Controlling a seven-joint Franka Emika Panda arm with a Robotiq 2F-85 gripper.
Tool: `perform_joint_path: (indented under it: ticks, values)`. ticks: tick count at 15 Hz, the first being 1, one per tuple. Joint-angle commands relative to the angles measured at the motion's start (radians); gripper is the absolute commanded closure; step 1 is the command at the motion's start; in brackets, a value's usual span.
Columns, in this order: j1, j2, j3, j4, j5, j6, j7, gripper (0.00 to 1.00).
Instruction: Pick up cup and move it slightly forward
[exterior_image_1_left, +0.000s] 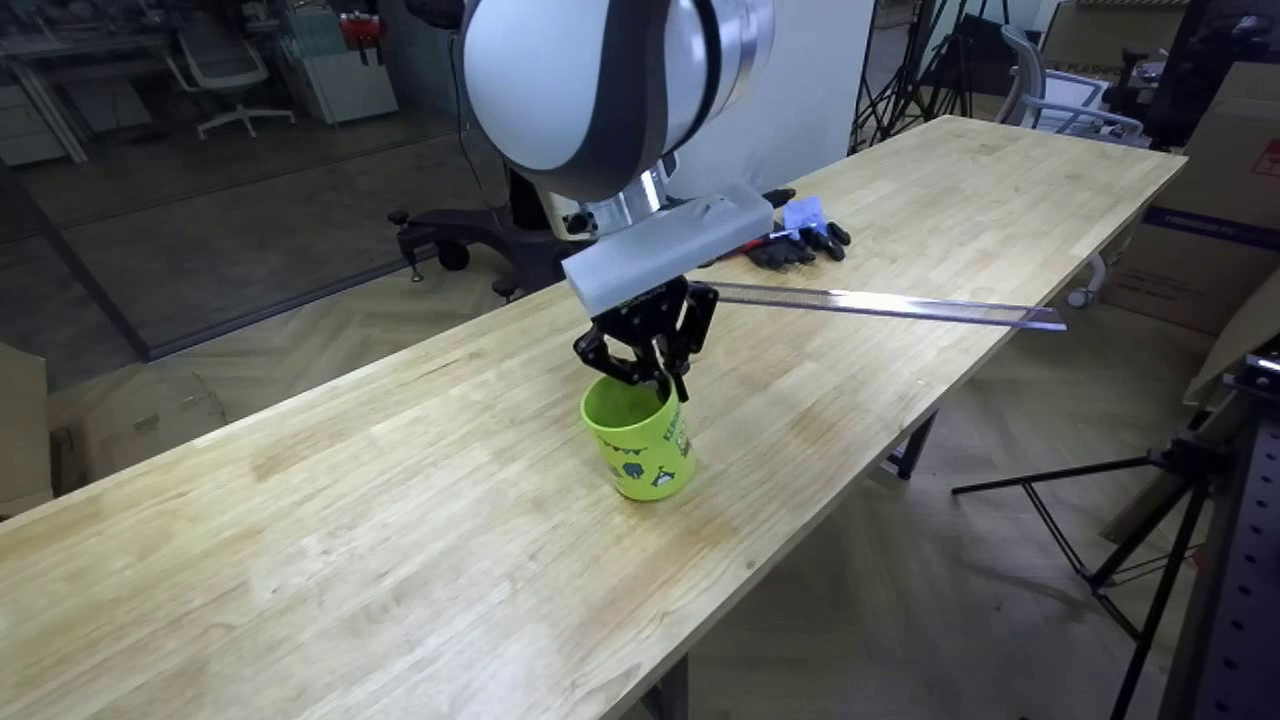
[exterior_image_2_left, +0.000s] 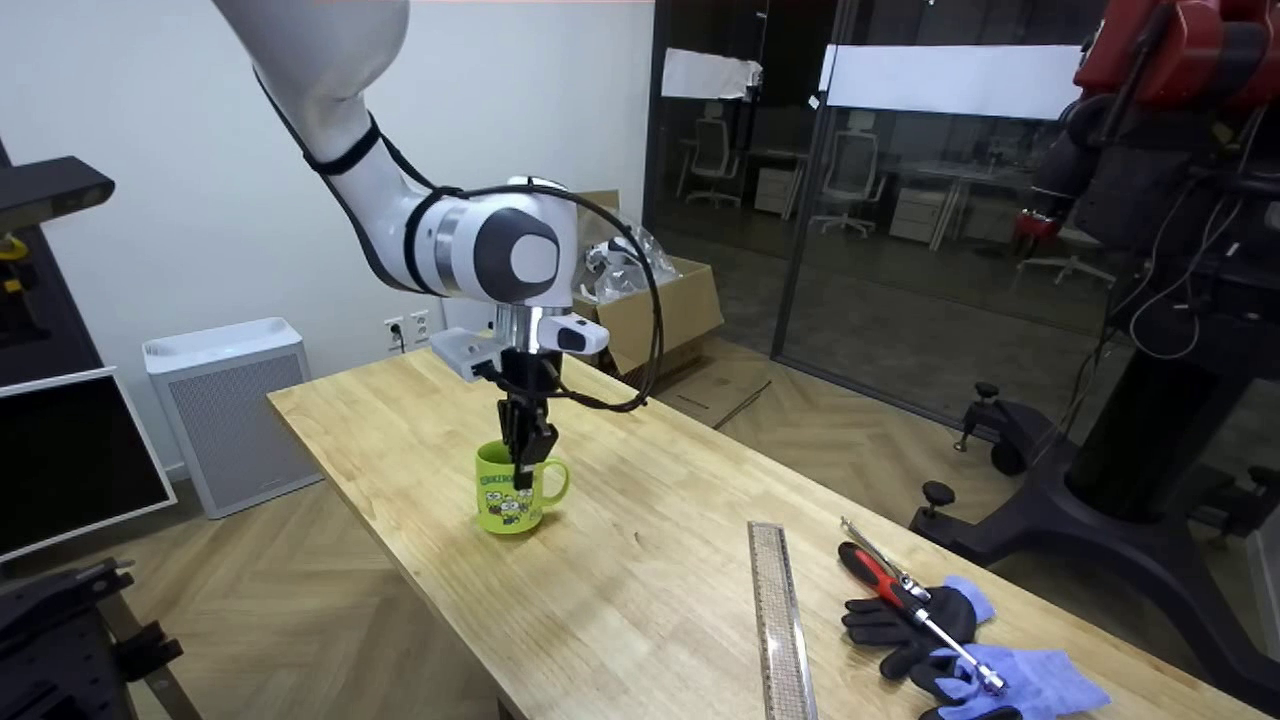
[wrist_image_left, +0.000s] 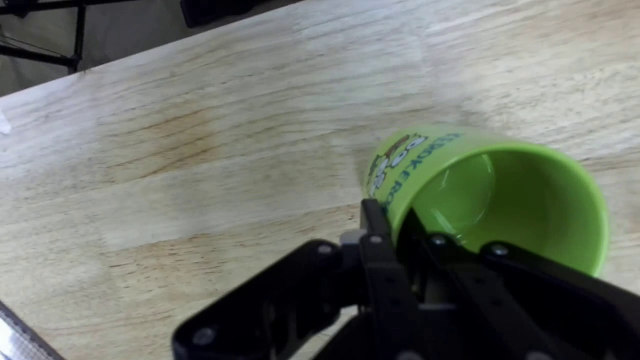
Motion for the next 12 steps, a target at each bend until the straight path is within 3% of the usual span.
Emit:
perform_joint_path:
  ticks: [1, 5, 9, 12]
  values:
    - [0.06, -0.074, -0.06, -0.104, -0.023, 0.098, 0.158, 0.98]
    - [0.055, -0.096, -0.062, -0.172, 0.016, 0.237, 0.234, 0.98]
    - [-0.026, -0.101, 0.017, -0.241, 0.199, 0.418, 0.168, 0.98]
    - [-0.062, -0.097, 0.06, -0.269, 0.294, 0.491, 0.126, 0.98]
